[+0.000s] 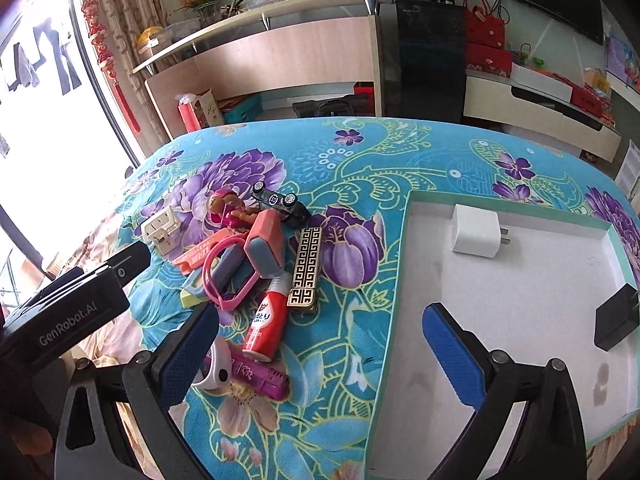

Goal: Organize rigid objects
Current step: 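Move the left tool to the white smartwatch and grasp its band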

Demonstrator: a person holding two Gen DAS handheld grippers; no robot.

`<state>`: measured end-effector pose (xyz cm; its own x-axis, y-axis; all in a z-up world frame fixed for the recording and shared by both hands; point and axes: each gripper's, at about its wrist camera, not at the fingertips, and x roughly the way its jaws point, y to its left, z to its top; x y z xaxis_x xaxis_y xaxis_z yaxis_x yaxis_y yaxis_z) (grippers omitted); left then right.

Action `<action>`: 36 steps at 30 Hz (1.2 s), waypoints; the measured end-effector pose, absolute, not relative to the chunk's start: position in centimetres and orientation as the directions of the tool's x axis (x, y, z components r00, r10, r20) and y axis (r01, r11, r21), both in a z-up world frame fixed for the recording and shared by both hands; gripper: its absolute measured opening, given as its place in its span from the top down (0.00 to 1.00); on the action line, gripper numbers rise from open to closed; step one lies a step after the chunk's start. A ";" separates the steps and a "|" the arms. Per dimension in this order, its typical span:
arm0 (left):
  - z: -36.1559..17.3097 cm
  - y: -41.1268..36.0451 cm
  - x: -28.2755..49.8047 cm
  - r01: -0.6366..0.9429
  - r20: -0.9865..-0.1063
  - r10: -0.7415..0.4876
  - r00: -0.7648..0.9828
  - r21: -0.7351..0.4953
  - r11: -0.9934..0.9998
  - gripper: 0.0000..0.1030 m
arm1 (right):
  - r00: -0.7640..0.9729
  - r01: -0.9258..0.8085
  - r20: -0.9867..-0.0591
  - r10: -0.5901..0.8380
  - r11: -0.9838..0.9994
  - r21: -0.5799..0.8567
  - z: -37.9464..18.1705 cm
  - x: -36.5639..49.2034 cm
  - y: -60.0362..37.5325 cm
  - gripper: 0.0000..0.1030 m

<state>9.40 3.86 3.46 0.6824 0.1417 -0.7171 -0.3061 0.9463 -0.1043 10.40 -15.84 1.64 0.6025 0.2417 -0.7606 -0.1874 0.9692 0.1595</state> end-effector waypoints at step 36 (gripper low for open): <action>-1.4 -1.0 9.3 0.075 -0.857 -0.125 0.501 -0.101 0.992 0.00 | 0.590 -0.054 -0.792 0.155 0.987 0.153 0.0 10.7 -18.6 0.01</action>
